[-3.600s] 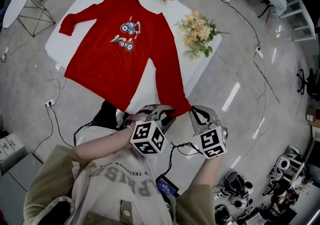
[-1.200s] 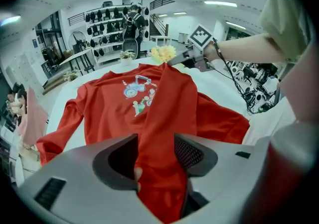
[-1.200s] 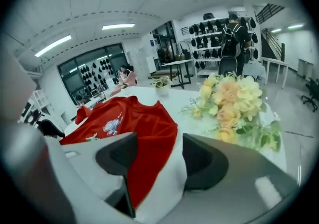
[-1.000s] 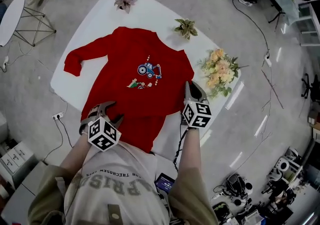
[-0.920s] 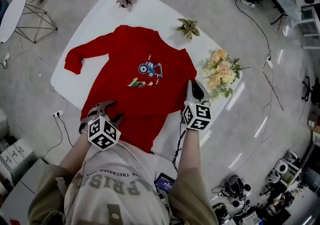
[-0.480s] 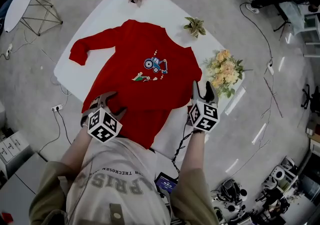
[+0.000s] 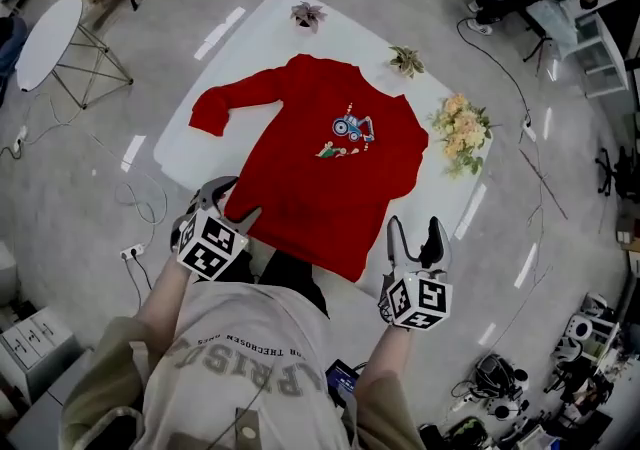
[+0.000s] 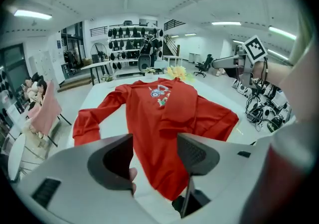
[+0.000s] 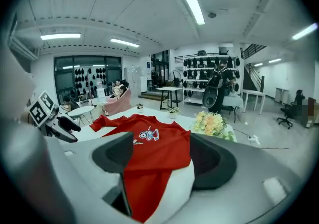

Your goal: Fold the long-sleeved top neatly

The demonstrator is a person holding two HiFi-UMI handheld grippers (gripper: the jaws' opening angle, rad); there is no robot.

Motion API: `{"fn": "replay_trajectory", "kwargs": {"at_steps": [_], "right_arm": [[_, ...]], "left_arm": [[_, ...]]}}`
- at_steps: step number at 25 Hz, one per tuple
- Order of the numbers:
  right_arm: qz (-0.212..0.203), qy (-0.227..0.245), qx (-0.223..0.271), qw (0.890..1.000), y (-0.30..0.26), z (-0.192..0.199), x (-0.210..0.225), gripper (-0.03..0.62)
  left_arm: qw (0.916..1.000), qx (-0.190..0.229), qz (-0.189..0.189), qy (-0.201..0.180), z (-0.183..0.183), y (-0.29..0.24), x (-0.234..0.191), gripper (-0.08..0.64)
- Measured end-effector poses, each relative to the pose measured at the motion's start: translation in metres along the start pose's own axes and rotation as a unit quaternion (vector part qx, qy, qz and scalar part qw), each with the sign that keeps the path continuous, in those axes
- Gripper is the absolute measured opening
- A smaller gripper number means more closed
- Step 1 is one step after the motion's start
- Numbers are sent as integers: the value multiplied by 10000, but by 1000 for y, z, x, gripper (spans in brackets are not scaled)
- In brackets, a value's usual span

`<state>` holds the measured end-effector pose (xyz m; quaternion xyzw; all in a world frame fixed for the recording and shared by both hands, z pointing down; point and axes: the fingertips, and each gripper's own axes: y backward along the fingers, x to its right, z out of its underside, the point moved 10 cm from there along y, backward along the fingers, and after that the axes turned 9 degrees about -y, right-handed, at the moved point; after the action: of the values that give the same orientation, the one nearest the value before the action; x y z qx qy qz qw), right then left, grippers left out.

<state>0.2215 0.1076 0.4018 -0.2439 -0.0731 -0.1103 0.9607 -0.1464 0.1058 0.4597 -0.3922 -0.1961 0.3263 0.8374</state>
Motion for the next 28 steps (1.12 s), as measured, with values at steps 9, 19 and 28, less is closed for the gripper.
{"fn": "replay_trajectory", "kwargs": {"at_steps": [9,19,28], "right_arm": [[-45,-20,117,9999,61,45,-136,347],[-1191,462,197,9916,15,52,-185,347],[-1792,1766,44,9678,-61,37,-270,345]], "left_arm": [[9995,173,-250,86,67,74,-47,261],[9965,-19,-830,40,69,80,-63,261],[9964,-184,-808,-202,74,80,-121,261]]}}
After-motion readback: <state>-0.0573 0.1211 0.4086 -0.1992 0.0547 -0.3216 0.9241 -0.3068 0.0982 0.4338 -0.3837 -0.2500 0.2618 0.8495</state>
